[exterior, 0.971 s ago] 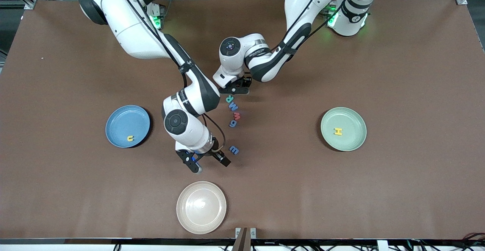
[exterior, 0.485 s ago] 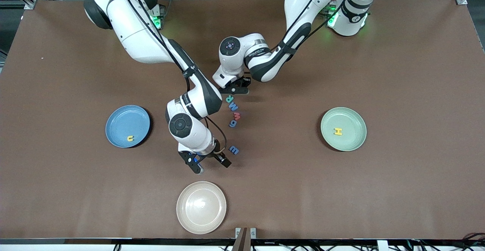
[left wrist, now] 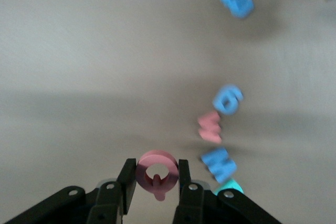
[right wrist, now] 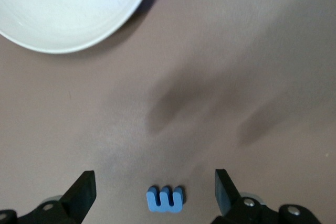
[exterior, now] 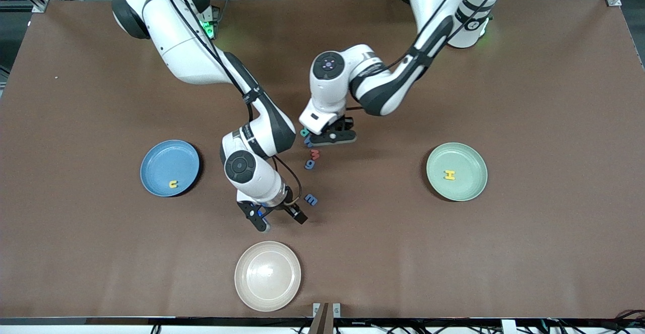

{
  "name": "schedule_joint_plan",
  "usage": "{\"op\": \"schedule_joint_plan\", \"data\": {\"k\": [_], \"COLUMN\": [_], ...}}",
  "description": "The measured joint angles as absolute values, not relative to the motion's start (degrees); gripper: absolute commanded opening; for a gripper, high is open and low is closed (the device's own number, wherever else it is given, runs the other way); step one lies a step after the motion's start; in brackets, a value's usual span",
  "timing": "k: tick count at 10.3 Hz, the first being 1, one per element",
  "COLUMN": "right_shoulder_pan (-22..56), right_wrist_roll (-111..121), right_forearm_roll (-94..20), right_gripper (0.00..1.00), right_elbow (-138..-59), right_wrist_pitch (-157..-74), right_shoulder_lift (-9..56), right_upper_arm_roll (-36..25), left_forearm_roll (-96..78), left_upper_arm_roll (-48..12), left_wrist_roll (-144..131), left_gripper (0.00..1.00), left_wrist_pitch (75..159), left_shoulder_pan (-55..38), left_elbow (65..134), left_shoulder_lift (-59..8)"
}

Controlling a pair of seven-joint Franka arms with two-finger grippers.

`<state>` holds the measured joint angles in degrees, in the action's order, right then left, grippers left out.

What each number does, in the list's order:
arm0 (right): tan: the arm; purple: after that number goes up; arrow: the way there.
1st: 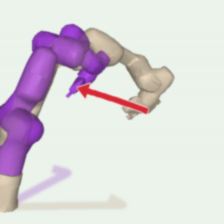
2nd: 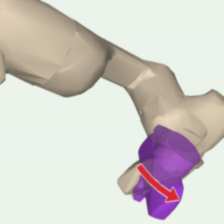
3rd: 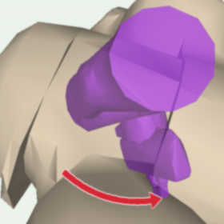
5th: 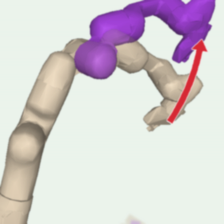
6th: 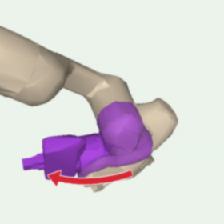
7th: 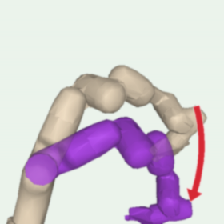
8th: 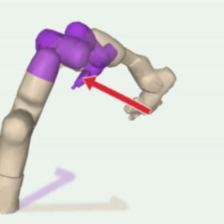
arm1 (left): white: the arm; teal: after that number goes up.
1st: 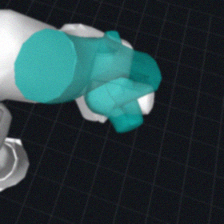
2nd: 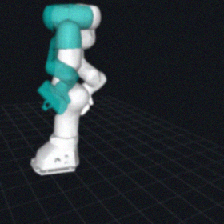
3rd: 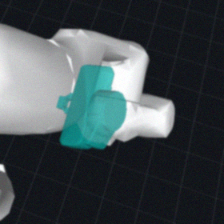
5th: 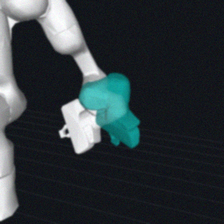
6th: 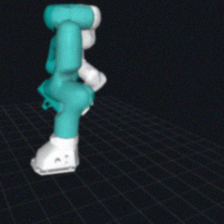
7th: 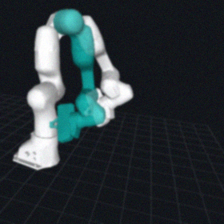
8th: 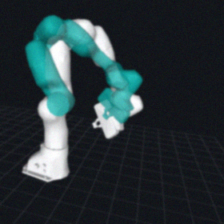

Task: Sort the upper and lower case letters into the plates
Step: 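Carry the pink Q to the green plate while the right gripper grasps the blue m, then release the pink Q on the green plate while the right gripper lifts the m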

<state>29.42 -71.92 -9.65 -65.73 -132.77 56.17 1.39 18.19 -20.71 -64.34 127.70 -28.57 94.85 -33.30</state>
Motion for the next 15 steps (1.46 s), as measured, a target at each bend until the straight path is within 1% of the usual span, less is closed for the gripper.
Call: {"op": "schedule_joint_plan", "data": {"k": [2,4,6,9,11,12,13,14,15], "right_shoulder_pan": [30.85,32.43,33.23,33.91,34.17,34.23,34.26,34.27,34.28], "right_wrist_roll": [-73.49,-74.68,-75.41,-75.92,-75.99,-75.99,-76.00,-76.04,-76.05], "right_forearm_roll": [-9.65,-9.65,-9.64,-9.64,-9.64,-9.64,-9.64,-9.64,-9.64], "right_gripper": [1.00,1.00,1.00,1.00,1.00,0.90,0.81,0.76,0.75], "right_elbow": [-65.66,-65.39,-64.95,-64.62,-64.38,-64.34,-64.31,-64.23,-64.23], "right_wrist_pitch": [-134.03,-134.32,-134.47,-134.49,-134.52,-134.52,-134.52,-134.38,-134.24], "right_shoulder_lift": [57.11,58.34,59.29,60.20,60.52,60.55,60.57,60.56,60.56], "right_upper_arm_roll": [1.40,1.29,0.87,0.64,0.40,0.36,0.32,0.30,0.28], "left_forearm_roll": [18.22,18.31,18.39,18.40,18.40,18.40,18.41,18.41,18.41], "left_upper_arm_roll": [-20.67,-20.57,-20.55,-20.50,-20.52,-20.49,-20.41,-20.36,-20.35], "left_wrist_roll": [-62.94,-59.25,-50.25,-33.73,-30.16,-29.11,-27.29,-25.08,-23.01], "left_gripper": [0.00,0.00,0.00,0.00,0.00,0.00,0.07,0.85,1.00], "left_wrist_pitch": [124.02,121.20,118.75,117.56,117.49,117.34,117.07,117.05,117.05], "left_shoulder_pan": [-24.48,-20.12,-13.31,-3.18,-0.12,0.29,1.01,2.44,3.90], "left_elbow": [94.94,94.98,95.00,96.04,97.77,98.36,98.87,99.58,99.95], "left_shoulder_lift": [-30.70,-29.87,-29.71,-29.88,-31.28,-32.50,-33.86,-34.98,-35.64]}}
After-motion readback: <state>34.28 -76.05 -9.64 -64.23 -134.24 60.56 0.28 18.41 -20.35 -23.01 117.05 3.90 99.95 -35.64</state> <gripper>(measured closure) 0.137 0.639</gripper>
